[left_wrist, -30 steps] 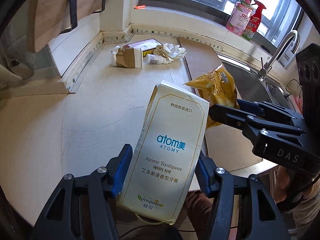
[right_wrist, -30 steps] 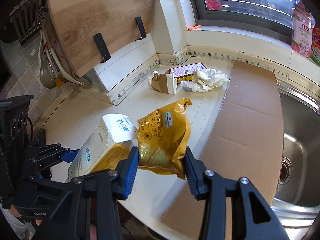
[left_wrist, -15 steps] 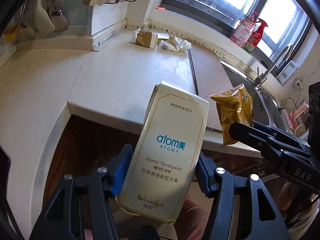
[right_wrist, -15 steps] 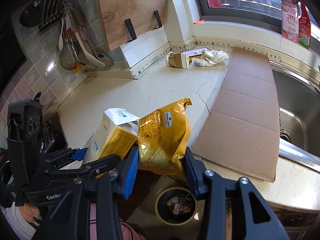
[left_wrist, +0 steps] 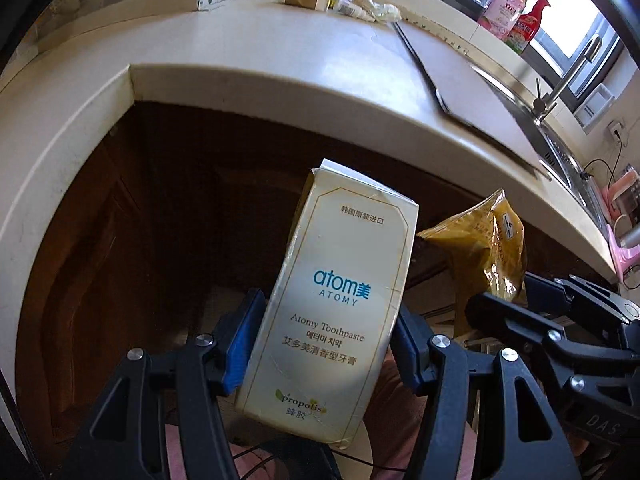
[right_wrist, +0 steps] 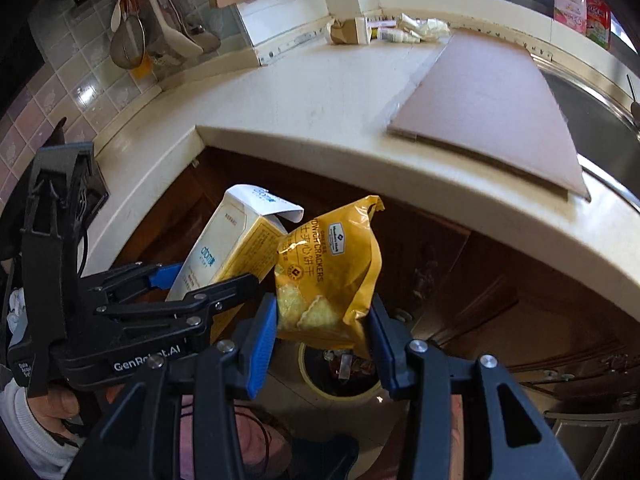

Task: Collect trash
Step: 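Carry the toothpaste box and snack bag down to the bin and open both tools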

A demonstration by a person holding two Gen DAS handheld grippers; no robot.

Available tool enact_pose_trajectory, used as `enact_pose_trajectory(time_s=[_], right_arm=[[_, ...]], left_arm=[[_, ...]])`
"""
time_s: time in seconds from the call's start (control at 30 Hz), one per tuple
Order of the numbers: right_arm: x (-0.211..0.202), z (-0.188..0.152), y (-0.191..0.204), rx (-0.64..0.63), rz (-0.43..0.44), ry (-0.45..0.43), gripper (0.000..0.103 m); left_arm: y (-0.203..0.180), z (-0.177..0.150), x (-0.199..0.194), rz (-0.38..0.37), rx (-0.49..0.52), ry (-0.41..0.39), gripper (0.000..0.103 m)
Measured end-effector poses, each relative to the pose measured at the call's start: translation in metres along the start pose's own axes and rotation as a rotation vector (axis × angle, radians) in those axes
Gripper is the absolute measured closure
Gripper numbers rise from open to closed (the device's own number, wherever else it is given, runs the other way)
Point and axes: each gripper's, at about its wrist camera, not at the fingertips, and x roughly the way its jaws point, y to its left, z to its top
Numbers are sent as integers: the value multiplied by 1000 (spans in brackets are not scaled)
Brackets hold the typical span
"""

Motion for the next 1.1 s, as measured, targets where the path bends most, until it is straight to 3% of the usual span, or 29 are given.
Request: enact_pose_trajectory(time_s=[0.47, 0.8, 1.1], right_arm=[[104, -51, -18, 19, -53, 162, 59], [191, -85, -35, 82, -40, 284, 59], [234, -100, -41, 85, -50, 343, 57]], left_arm=[[26, -59, 106, 43, -33, 164, 45], [51, -92, 196, 9, -52, 272, 45], [70, -96, 246, 33, -91, 336, 44]])
